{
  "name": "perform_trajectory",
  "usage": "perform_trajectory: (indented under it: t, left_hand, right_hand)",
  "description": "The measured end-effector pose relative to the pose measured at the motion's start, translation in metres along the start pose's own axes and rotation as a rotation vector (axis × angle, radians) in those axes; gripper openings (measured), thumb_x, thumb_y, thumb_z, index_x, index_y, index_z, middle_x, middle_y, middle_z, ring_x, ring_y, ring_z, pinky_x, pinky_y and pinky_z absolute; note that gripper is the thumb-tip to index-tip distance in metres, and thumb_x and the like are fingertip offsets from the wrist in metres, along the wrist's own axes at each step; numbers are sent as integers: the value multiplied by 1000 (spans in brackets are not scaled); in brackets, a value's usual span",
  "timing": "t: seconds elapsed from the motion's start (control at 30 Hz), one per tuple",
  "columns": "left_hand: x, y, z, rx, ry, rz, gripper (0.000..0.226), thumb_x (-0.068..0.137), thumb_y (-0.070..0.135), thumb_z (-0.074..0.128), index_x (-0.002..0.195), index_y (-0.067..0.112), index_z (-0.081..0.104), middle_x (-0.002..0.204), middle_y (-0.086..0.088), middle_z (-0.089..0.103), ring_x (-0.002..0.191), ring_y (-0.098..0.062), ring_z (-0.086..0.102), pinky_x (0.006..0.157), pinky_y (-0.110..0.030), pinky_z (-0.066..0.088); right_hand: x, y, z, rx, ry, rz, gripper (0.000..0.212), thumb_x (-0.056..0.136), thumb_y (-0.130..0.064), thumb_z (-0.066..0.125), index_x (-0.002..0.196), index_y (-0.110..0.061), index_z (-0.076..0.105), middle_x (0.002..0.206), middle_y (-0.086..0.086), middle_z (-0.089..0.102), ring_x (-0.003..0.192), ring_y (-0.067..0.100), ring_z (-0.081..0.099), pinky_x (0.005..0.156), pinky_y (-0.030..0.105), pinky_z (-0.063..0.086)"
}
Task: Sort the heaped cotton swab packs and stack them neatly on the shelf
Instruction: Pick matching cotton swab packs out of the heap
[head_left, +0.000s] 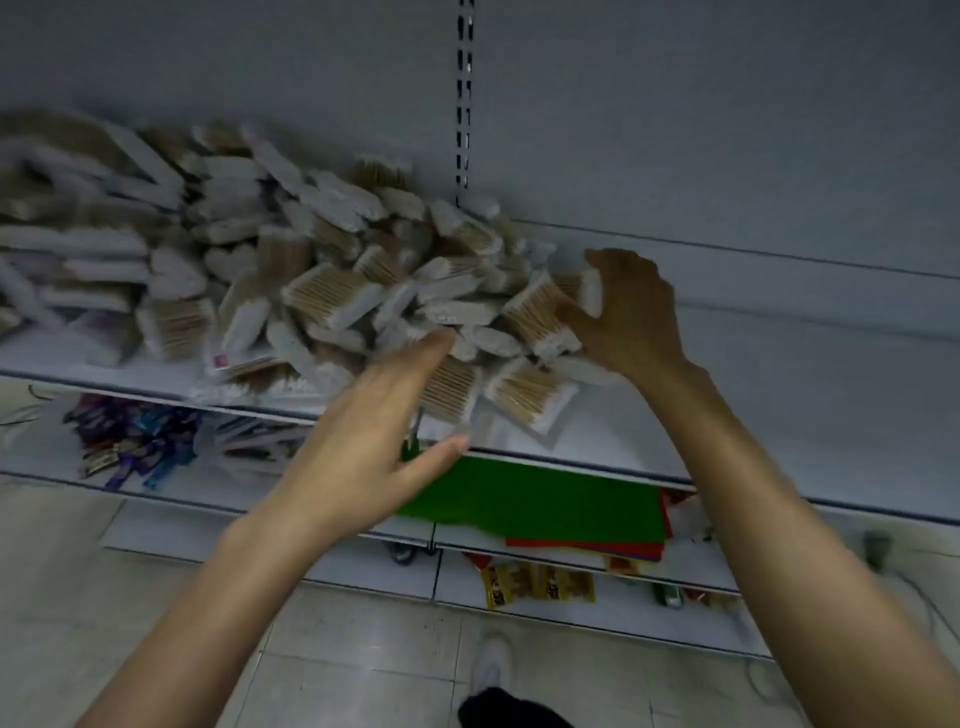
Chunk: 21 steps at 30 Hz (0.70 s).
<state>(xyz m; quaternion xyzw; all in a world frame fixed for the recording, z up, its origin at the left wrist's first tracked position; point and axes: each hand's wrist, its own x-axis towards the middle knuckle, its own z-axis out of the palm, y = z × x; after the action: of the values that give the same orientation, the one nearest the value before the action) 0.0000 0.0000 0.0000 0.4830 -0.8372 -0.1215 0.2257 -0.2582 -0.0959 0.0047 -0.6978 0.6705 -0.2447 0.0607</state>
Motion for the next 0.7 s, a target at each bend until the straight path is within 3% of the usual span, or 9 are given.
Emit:
perform_trajectory:
  t: [0.07, 0.13, 0.3, 0.37, 0.43, 0.47, 0.53, 0.63, 0.7]
  left_hand:
    - [17, 5, 10, -14, 28, 16, 78, 87, 61, 42, 152, 25, 18, 153, 3, 32, 138, -10, 28, 108, -26, 25]
    - [29, 12, 18, -58, 50, -9, 76, 88, 59, 43, 151, 24, 21, 151, 7, 31, 138, -4, 25, 108, -25, 24]
    - [53, 11, 34, -181, 97, -42, 72, 89, 55, 47, 150, 25, 23, 148, 15, 26, 135, 5, 18, 106, -2, 10]
    - [62, 12, 39, -239, 90, -40, 70, 90, 52, 51, 150, 27, 24, 152, 11, 28, 137, 2, 22, 107, -3, 13]
    - [69, 14, 41, -345, 86, -67, 68, 90, 49, 55, 147, 33, 23, 151, 13, 31, 137, 0, 28, 106, -6, 21]
    - [71, 16, 42, -388, 94, -77, 68, 89, 47, 56, 147, 33, 24, 150, 13, 34, 136, 0, 32, 105, -6, 25]
    - [76, 17, 42, -431, 130, -72, 70, 89, 42, 60, 149, 28, 27, 148, 11, 38, 134, -2, 35, 104, -8, 29]
    - [85, 15, 39, -124, 211, 83, 77, 88, 35, 63, 150, 19, 21, 154, -4, 29, 141, -17, 27, 113, -25, 24]
    - [93, 15, 40, 111, 226, 281, 78, 85, 28, 63, 149, 17, 20, 156, -9, 25, 143, -27, 23, 114, -38, 23]
  right_hand:
    - [15, 8, 5, -165, -82, 7, 62, 85, -46, 63, 137, -15, 47, 152, 14, 29, 143, 28, 19, 115, 42, 10]
    - [22, 12, 15, -180, -108, -32, 50, 83, -41, 67, 128, -19, 58, 150, 15, 32, 144, 28, 16, 117, 43, 4]
    - [20, 13, 34, -146, 108, -79, 23, 75, -22, 68, 97, -15, 70, 113, 11, 58, 115, 32, 47, 97, 36, 23]
    - [19, 10, 36, -101, 132, -39, 20, 75, -19, 67, 95, -16, 67, 106, 7, 62, 107, 30, 50, 87, 32, 23]
    - [13, 5, 36, 18, 136, -7, 14, 78, -17, 66, 92, -17, 64, 96, 3, 65, 97, 26, 56, 88, 31, 26]
    - [8, 2, 35, 113, 150, -1, 11, 79, -13, 65, 88, -17, 62, 91, 1, 66, 89, 23, 59, 91, 33, 33]
    - [-3, -7, 27, 283, 249, 12, 15, 78, -8, 65, 86, -19, 59, 87, -1, 65, 79, 17, 61, 80, 40, 49]
    - [-26, -27, 7, 468, 357, 103, 21, 81, -9, 68, 88, -25, 57, 88, -9, 63, 76, 4, 58, 69, 20, 48]
    - [-38, -42, -7, 646, 298, 218, 15, 84, -12, 68, 84, -24, 60, 82, -14, 64, 74, 1, 60, 64, 11, 45]
